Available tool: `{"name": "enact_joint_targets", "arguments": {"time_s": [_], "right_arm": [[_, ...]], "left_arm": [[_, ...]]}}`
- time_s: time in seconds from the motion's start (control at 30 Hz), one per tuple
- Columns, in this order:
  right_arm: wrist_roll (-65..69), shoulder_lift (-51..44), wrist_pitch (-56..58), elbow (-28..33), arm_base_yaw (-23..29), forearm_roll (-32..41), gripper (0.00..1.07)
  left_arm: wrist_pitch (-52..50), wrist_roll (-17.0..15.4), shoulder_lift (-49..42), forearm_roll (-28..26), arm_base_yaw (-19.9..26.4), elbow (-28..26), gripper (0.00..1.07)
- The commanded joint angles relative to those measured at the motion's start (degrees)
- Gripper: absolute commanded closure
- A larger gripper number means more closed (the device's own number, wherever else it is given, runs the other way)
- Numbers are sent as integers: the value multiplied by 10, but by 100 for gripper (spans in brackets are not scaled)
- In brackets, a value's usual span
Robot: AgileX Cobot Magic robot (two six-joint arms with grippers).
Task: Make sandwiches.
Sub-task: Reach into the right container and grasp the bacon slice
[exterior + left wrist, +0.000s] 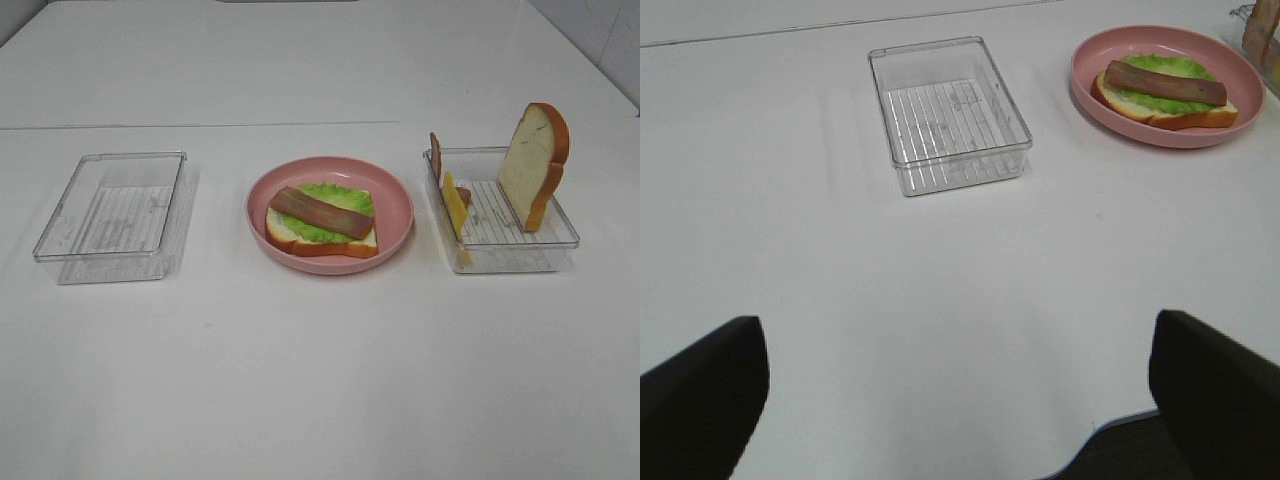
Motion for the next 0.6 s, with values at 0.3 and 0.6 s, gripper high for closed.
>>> {"name": "enact_joint_targets", "arguments": {"time_s": [0.3, 0.6], "right_arm": [[-3, -17, -5, 2, -1, 1, 27], [-3, -17, -5, 2, -1, 1, 27]], "left_arm": [[-10, -6, -9, 3, 1, 2, 9], [-10, -6, -9, 1, 49, 2, 9]]}}
